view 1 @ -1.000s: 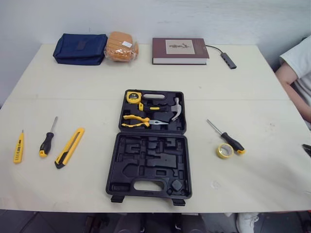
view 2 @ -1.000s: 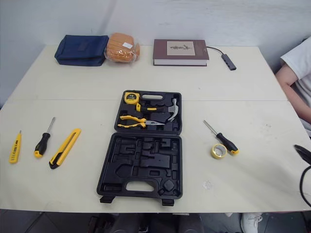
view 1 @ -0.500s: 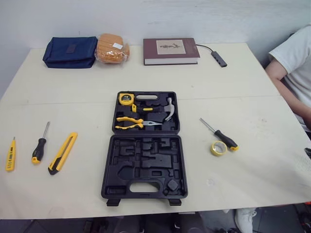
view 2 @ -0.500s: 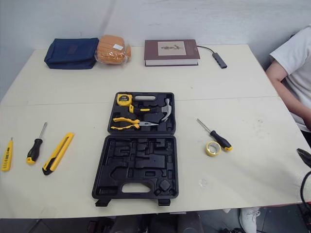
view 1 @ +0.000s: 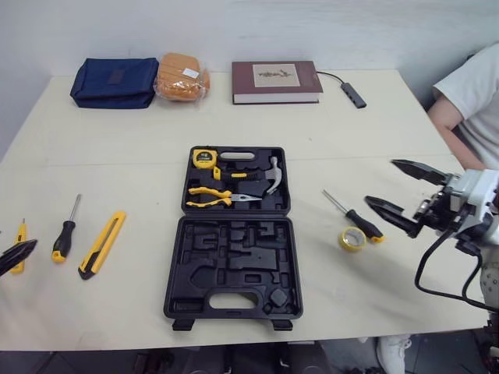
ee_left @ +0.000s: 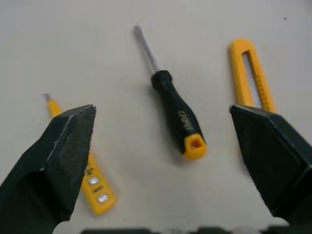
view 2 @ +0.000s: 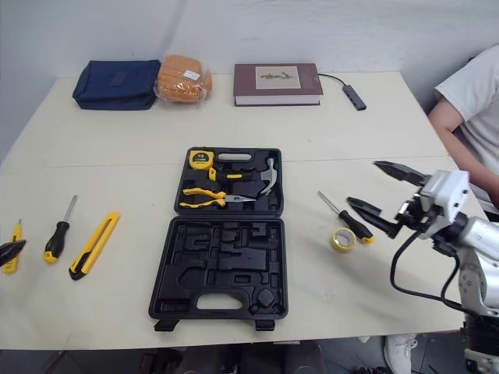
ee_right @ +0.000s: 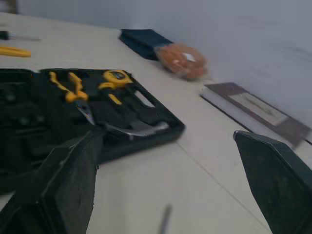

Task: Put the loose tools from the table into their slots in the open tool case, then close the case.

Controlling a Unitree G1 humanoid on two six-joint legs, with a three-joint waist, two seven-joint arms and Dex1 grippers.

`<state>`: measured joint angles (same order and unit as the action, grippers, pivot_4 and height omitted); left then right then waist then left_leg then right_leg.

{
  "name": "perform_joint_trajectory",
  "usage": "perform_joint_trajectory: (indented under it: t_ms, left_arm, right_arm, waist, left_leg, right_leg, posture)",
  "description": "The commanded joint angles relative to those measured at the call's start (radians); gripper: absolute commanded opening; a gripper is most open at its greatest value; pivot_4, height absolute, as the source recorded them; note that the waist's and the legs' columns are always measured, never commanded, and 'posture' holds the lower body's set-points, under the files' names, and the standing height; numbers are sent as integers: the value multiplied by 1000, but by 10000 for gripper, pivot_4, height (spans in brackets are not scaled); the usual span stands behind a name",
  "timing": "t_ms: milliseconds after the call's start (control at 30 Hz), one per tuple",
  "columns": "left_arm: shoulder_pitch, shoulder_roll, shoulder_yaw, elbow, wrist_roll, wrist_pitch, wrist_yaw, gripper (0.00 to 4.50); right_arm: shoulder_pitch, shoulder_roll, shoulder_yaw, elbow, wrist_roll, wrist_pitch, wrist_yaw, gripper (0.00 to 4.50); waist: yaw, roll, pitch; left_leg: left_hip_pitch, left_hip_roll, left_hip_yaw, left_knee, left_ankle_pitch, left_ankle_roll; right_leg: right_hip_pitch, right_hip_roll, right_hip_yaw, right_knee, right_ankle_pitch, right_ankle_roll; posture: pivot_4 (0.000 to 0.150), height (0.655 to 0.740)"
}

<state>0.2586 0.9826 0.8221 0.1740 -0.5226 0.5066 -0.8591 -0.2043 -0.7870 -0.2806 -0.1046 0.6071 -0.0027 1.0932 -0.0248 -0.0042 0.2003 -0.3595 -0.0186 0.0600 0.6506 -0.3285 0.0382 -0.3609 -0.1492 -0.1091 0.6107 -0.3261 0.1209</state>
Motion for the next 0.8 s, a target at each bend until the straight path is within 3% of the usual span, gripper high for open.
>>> perform_joint_trajectory:
  t_ms: [33, 233, 700, 800]
  left_arm:
    - [-24, -31, -49, -156, -20, 174, 121, 44351]
    - [-130, -77, -82, -206, -26, 351, 256, 44351]
    - [-315, -138, -240, -39, 72, 336, 358, 44351]
    - [-296, -126, -295, -1, 115, 288, 332, 36398]
  right_arm:
    - [-73, -3, 62, -137, 75, 86, 30, 44896]
    - [-95, 12, 129, -202, 49, 99, 74, 44896]
    - [-86, 48, 142, -205, 2, 64, 97, 44896]
    - [-67, 55, 135, -213, -5, 55, 87, 45000]
  waist:
    - [3, 0, 0]
    - [20, -1, -1]
    - [24, -2, -1]
    - [24, -2, -1]
  left_leg:
    - [0, 0, 0, 0, 0, 0]
    - [-1, 0, -1, 0, 0, 0]
    - [-1, 0, 1, 2, 1, 3]
    - [-1, 0, 1, 2, 1, 3]
  right_leg:
    - [0, 0, 0, 0, 0, 0]
    - [0, 1, -1, 0, 0, 0]
    - [-1, 2, 0, 1, 0, 0]
    - [0, 2, 0, 1, 0, 0]
  posture:
    - [1500, 7400]
    - [1500, 7400]
    - [1500, 7400]
    - [1500, 7400]
